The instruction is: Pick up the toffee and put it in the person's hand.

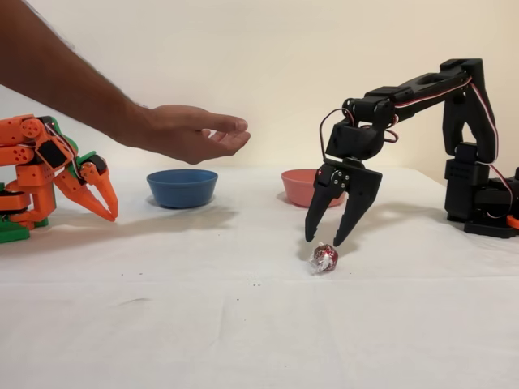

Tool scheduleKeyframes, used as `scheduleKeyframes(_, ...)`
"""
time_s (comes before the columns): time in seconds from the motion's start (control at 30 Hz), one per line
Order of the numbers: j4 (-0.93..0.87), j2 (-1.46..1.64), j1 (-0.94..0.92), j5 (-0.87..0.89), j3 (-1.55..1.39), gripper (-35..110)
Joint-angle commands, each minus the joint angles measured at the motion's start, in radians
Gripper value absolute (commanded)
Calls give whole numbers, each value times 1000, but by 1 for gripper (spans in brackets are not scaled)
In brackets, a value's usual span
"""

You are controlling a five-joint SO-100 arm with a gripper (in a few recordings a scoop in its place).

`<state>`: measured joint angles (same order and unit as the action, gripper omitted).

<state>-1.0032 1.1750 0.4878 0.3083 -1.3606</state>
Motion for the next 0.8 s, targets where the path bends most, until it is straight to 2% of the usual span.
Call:
scheduleKeyframes(0.0, -3, 23, 25, 17, 28, 20)
scheduleKeyframes(0.77, 32, -72, 57, 80, 98, 18)
